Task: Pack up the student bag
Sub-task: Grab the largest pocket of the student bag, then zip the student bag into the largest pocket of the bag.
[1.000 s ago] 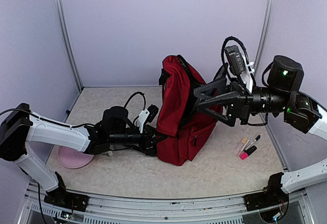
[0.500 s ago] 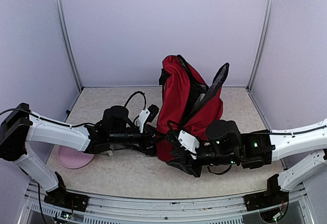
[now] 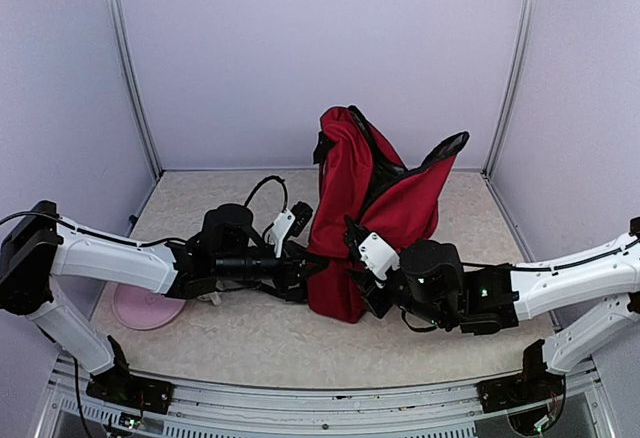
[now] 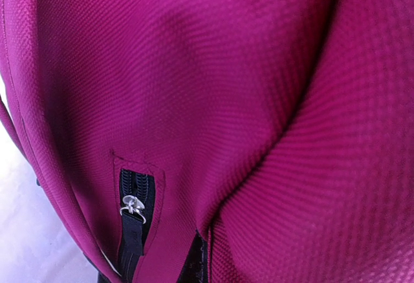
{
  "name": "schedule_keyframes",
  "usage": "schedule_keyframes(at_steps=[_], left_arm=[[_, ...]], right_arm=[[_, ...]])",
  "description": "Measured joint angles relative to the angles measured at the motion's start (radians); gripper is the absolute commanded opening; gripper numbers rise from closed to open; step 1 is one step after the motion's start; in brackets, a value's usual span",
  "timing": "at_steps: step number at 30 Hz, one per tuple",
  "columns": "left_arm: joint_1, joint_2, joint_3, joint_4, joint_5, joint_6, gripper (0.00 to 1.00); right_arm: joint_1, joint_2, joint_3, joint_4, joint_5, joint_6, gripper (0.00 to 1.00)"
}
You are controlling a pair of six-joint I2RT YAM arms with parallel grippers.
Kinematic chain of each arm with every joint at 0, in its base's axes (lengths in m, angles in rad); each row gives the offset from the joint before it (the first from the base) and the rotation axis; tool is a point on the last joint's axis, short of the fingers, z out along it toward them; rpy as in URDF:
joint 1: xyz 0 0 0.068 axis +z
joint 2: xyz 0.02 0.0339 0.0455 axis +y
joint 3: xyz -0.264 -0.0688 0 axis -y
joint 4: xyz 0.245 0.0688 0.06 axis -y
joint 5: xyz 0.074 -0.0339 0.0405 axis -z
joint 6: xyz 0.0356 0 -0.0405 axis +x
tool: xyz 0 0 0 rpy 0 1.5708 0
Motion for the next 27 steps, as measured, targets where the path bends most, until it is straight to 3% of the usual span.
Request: schedule_keyframes(at_steps=[4, 8, 10, 27], left_arm=[[-0.006, 0.002, 0.009, -0.014, -0.004, 0.006, 0.00], [-0.017, 0.004, 0.018, -0.029, -0.011, 0.016, 0.00], [-0.021, 0.004, 0.019, -0.032, -0.017, 0.019, 0.00], [-0.034, 0.004, 0.030, -0.052, -0.037, 0.048, 0.00]], right_arm=[[-0.005, 0.047, 0.016, 0.035, 0.032, -0.018, 0.29], [-0.030, 0.071, 0.024, 0.056, 0.044, -0.027, 0.08], [-0.038, 0.071, 0.025, 0.071, 0.047, -0.037, 0.03], [-0.047, 0.076, 0.104, -0.014, 0.067, -0.084, 0.00]])
